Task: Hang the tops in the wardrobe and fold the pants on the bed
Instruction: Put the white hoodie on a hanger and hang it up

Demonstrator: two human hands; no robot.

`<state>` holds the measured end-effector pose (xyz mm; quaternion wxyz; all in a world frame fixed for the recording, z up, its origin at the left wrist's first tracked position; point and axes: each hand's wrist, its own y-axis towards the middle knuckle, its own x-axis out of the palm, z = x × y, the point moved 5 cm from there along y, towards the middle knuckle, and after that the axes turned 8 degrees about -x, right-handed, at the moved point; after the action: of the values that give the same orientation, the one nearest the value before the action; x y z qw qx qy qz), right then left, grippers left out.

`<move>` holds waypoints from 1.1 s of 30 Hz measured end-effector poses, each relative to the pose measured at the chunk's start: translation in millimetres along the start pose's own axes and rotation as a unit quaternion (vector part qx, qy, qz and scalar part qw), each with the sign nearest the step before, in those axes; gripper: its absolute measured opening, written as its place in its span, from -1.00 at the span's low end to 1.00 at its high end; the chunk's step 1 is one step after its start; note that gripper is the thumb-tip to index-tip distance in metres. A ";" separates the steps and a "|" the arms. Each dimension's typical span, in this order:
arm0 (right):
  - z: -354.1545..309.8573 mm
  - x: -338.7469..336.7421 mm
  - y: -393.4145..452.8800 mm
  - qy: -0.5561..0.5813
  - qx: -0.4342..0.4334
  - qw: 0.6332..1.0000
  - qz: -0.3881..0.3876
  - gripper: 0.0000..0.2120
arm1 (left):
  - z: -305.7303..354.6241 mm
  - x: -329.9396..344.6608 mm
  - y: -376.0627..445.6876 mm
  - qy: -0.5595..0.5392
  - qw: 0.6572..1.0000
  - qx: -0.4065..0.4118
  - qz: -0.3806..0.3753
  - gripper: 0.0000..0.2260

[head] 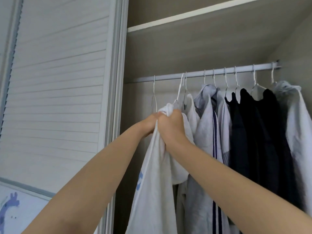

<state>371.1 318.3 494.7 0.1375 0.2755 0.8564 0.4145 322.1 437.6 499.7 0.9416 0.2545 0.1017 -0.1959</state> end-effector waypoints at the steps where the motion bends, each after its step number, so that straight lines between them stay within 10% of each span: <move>1: 7.0 0.1 6.8 -0.010 0.004 1.000 0.011 -0.78 | 0.4 0.2 3.3 0.009 1.000 0.001 0.005 -0.58; 8: 29.6 4.8 58.5 -0.085 0.017 0.996 -0.006 -0.76 | -53.4 -18.5 55.4 0.013 1.000 -0.018 0.000 -0.05; 13: 25.4 16.6 102.9 -0.123 -0.033 0.992 -0.024 -0.88 | -32.6 6.3 -18.1 -0.003 0.999 0.002 -0.048 -0.34; 21: 20.4 45.7 171.6 -0.128 -0.063 0.990 0.014 -0.69 | -47.2 -7.6 -25.1 0.207 0.948 0.140 0.197 -0.37; 25: 26.7 59.4 198.8 -0.177 -0.050 0.983 0.026 -0.91 | -49.6 -5.8 -18.3 0.261 0.924 0.175 0.217 -0.21; 33: 70.0 78.8 221.6 -0.258 0.037 0.965 0.020 -0.61 | -84.5 6.5 4.9 0.349 0.898 0.154 0.219 -0.12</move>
<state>419.1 520.6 625.0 0.3353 0.3955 0.8008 0.2998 322.3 483.3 428.2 0.8139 0.4641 0.3342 0.1030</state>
